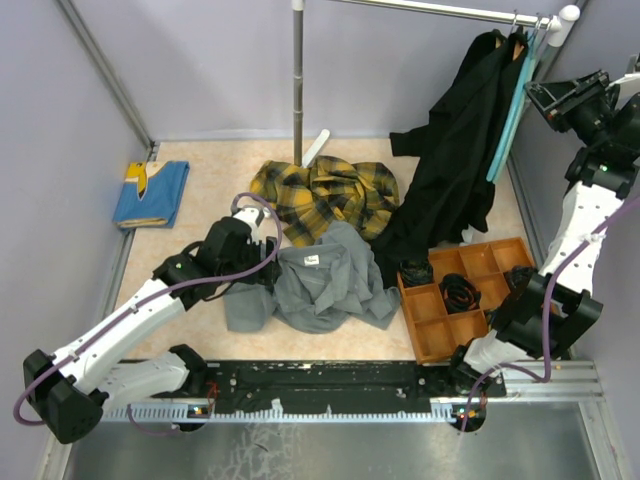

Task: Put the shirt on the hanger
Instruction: Pick up the hanger from the clothesline.

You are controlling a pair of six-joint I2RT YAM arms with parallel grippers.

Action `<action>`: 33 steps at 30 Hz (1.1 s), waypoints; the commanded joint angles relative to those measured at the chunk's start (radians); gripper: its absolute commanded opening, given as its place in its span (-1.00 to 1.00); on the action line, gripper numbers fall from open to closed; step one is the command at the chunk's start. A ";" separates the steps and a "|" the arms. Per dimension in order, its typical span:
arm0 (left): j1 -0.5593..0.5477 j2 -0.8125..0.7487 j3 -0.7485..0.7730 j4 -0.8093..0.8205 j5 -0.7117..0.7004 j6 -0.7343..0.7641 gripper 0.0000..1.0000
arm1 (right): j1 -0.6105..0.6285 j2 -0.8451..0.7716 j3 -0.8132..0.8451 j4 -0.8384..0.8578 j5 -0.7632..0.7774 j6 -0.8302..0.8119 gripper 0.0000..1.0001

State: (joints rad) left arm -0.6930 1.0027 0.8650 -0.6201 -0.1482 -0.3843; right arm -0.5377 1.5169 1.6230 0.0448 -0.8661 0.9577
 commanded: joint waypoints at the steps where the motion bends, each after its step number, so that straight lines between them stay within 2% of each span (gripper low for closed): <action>1: 0.004 0.000 -0.003 0.021 0.008 0.011 0.61 | 0.014 0.012 0.012 0.038 -0.028 0.004 -0.43; 11: 0.004 0.001 -0.003 0.020 0.004 0.012 0.61 | 0.028 0.028 0.012 0.030 -0.038 -0.002 -0.51; 16: 0.004 -0.001 -0.004 0.021 0.002 0.010 0.61 | 0.028 0.028 0.009 0.078 -0.056 0.036 -0.69; 22: 0.004 -0.001 -0.004 0.019 -0.002 0.010 0.61 | 0.028 0.040 0.014 0.218 -0.099 0.150 -1.00; 33: 0.004 0.002 -0.003 0.018 -0.005 0.012 0.60 | 0.022 0.019 0.035 0.284 -0.134 0.222 -1.00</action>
State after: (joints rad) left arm -0.6930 1.0031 0.8650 -0.6205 -0.1486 -0.3843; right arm -0.5190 1.5677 1.6226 0.1913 -0.9623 1.1313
